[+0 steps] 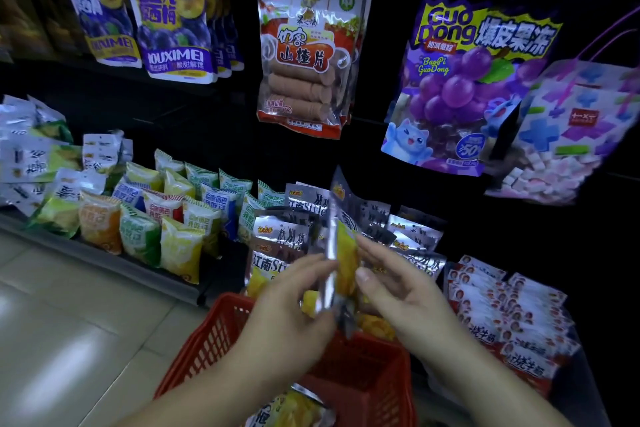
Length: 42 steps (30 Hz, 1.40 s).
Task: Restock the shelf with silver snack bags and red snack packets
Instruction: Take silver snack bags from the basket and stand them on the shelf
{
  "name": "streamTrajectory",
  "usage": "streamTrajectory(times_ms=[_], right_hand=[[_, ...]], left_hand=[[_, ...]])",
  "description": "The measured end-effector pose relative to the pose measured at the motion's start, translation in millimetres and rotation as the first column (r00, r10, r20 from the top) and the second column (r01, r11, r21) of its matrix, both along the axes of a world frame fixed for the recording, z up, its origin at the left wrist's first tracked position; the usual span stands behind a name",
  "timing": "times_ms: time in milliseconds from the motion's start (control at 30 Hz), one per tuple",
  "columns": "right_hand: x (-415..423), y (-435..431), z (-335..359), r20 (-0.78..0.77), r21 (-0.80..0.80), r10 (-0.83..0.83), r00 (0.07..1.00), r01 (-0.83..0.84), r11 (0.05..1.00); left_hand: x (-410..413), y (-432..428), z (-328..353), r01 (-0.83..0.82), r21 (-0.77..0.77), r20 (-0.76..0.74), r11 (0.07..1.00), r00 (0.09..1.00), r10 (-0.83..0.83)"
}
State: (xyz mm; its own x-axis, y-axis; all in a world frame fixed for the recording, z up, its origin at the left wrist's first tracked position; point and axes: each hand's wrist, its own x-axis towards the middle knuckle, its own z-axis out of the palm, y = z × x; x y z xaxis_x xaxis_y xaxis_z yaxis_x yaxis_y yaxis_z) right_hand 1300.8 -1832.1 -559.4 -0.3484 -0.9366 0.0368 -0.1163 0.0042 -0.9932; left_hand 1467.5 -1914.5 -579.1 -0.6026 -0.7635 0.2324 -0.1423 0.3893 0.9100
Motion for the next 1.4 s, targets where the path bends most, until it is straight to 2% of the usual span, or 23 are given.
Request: streamTrajectory(times_ms=[67,133,167,200,267,333,400,433,467,567,667,767,867,1033,1100,1167,1233,1300,1333,1400], right_hand=[[7.6,-1.3,1.2,0.107,-0.009,0.015,0.994,-0.014,1.0],[9.5,-2.1,-0.5,0.136,-0.033,-0.013,0.991,0.018,0.999],[8.9,-2.2,-1.2,0.131,-0.045,-0.036,0.991,0.042,0.998],[8.2,-2.5,-1.2,0.113,-0.055,-0.062,0.992,0.068,0.996],[5.1,-2.0,-2.1,0.059,-0.044,-0.118,0.991,0.121,0.992],[-0.3,-1.2,-2.2,0.024,0.009,-0.137,0.99,0.137,0.99],[-5.5,0.2,-1.2,0.058,0.066,-0.107,0.993,0.103,0.992],[-7.5,0.2,-0.1,0.084,0.076,-0.087,0.993,0.081,0.994],[-8.1,0.0,1.4,0.105,0.072,-0.058,0.993,0.05,0.996],[-8.2,-1.4,-2.2,0.161,0.081,0.025,0.987,-0.039,0.996],[-4.6,-2.4,-6.2,0.216,0.077,-0.031,0.976,0.014,0.997],[-2.3,-1.7,-7.7,0.106,0.028,-0.129,0.986,0.127,0.991],[0.0,-1.8,-9.9,0.024,0.021,-0.16,0.987,0.16,0.987],[-2.2,-1.4,-8.4,-0.051,0.013,-0.135,0.989,0.136,0.991],[-3.1,-2.5,-12.4,-0.114,0.037,-0.107,0.988,0.112,0.993],[-4.7,-2.4,-15.4,-0.209,0.062,-0.087,0.974,0.102,0.993],[-7.3,0.8,-12.6,-0.323,0.074,-0.03,0.946,0.057,0.996],[-9.1,3.6,-8.6,-0.438,0.105,0.059,0.897,-0.015,0.994],[-9.0,4.2,-8.0,-0.471,0.128,0.095,0.877,-0.038,0.991],[-6.7,5.1,-9.0,-0.469,0.147,0.117,0.875,-0.053,0.988]], left_hand=[[-5.5,10.8,-5.5,0.082,-0.072,0.0,0.994,0.997,-0.082],[-7.2,14.8,-8.9,0.154,-0.168,0.045,0.974,0.988,-0.148],[-6.5,14.5,-8.1,0.204,-0.166,0.064,0.965,0.979,-0.196],[-5.4,13.0,-6.4,0.251,-0.112,0.068,0.961,0.967,-0.245],[-3.7,8.4,4.2,0.3,0.119,-0.006,0.947,0.954,-0.301],[-2.7,-1.8,9.4,0.175,0.296,-0.112,0.939,0.983,-0.148],[1.3,-17.1,10.6,-0.072,0.291,-0.047,0.954,0.995,0.089],[4.6,-22.8,11.5,-0.116,0.274,0.006,0.955,0.993,0.119],[6.6,-26.0,12.0,-0.12,0.293,0.02,0.949,0.993,0.119],[11.1,-29.3,16.4,-0.043,0.455,-0.127,0.889,0.985,0.113],[9.9,-28.2,10.6,-0.055,0.397,-0.101,0.916,0.99,0.103],[5.2,-20.5,6.5,-0.043,0.33,-0.09,0.943,0.993,0.076],[-0.9,-11.9,4.9,-0.04,0.31,-0.12,0.95,0.989,0.081],[-4.5,-15.6,4.4,-0.063,0.332,-0.175,0.941,0.976,0.127],[-5.7,-18.2,5.2,-0.088,0.341,-0.136,0.936,0.981,0.141],[-4.0,-26.4,0.2,-0.149,0.272,-0.053,0.951,0.984,0.17],[2.7,-36.6,-0.9,-0.193,0.006,0.07,0.981,0.979,0.192],[10.0,-43.5,7.4,-0.099,-0.294,0.175,0.951,0.972,0.156],[11.5,-45.9,11.2,-0.032,-0.376,0.214,0.926,0.969,0.12],[12.7,-50.5,12.2,0.038,-0.426,0.273,0.904,0.958,0.088]])
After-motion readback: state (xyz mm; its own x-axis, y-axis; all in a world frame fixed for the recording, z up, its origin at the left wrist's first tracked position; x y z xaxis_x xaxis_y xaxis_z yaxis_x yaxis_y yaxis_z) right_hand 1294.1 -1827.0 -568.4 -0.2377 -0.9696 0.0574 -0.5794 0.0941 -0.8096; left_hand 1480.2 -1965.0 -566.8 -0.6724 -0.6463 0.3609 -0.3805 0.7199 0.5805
